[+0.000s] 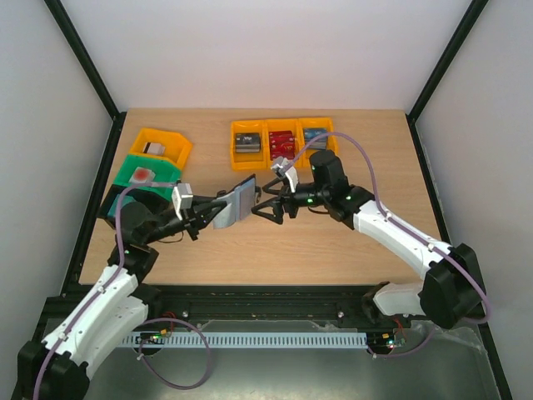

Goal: Take the credit cards out of the card holder

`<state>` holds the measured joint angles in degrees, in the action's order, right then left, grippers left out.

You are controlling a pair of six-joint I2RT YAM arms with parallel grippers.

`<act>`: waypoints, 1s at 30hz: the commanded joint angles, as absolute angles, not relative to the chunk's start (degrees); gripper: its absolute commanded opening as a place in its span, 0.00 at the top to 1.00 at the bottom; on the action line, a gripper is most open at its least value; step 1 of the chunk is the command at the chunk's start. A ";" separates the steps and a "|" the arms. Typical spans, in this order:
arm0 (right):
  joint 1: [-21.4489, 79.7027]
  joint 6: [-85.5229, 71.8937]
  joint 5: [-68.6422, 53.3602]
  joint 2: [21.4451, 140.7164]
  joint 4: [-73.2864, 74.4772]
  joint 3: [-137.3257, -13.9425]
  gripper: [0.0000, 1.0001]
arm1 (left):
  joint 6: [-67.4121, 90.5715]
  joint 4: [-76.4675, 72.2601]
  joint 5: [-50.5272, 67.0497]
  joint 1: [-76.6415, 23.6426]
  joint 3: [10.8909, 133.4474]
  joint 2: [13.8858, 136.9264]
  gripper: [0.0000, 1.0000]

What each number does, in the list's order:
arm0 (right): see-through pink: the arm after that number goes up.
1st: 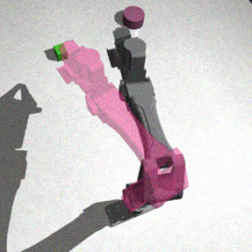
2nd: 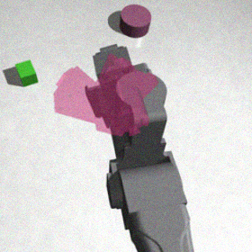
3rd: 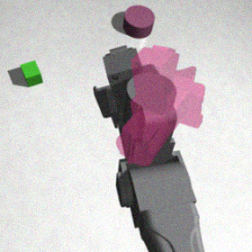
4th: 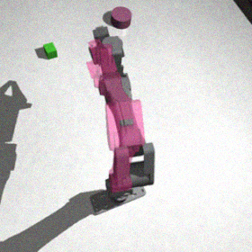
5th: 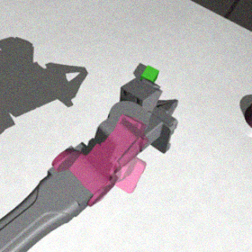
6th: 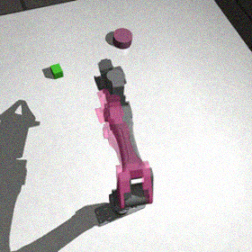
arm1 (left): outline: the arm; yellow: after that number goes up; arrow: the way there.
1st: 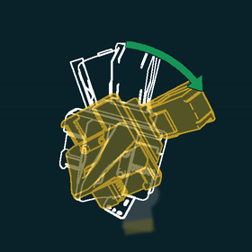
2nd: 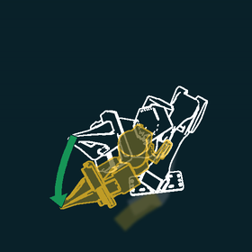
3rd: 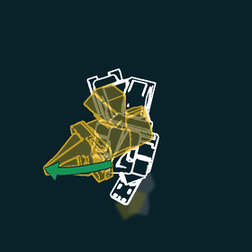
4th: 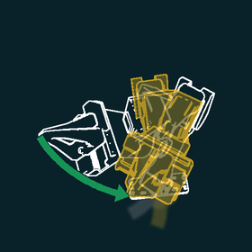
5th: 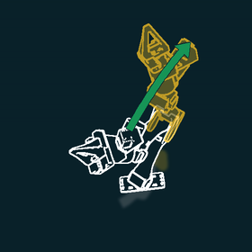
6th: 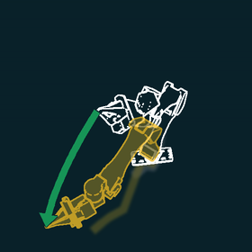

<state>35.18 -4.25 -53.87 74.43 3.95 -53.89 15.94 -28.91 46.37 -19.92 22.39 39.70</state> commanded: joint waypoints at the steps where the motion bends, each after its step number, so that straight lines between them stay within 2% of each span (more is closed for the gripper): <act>1: 34.28 3.07 -58.53 71.93 6.25 -57.43 0.01 | 10.03 -28.74 52.85 -18.02 26.02 36.90 0.98; 18: 34.26 4.57 -56.36 68.64 -5.07 -55.45 0.01 | 10.32 -31.26 58.34 -16.74 29.49 34.40 0.98; 27: 35.08 1.41 -61.71 71.23 -10.49 -56.22 0.00 | 10.37 -33.29 59.04 -16.77 29.77 34.04 0.98; 30: 37.68 2.35 -61.32 71.97 -10.63 -56.38 0.04 | 10.45 -34.20 59.06 -16.83 29.72 34.10 0.98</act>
